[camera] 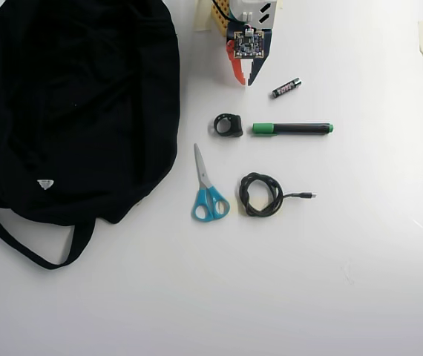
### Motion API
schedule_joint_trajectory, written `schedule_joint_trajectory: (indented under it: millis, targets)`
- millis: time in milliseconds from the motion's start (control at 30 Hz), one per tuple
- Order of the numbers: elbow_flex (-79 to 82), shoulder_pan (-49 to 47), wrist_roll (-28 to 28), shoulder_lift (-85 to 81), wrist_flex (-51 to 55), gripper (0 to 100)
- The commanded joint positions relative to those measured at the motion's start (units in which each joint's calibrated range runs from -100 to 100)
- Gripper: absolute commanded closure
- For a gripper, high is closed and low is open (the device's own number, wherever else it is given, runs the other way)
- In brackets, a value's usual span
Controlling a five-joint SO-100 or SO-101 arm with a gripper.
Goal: Put the green marker into the black bag
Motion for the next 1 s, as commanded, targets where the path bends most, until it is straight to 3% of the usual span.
schedule_joint_trajectory:
  millis: [0,333,700,967]
  targets:
    - [-0.2,-0.2,-0.2,0.2,-0.2,98]
    - [-11.9,-0.2,-0.2,1.2,-0.2,98]
    - [-34.1,-0.3,-0.2,21.0,-0.7,98]
    - [-47.7,-0.3,-0.2,34.9,-8.9,98]
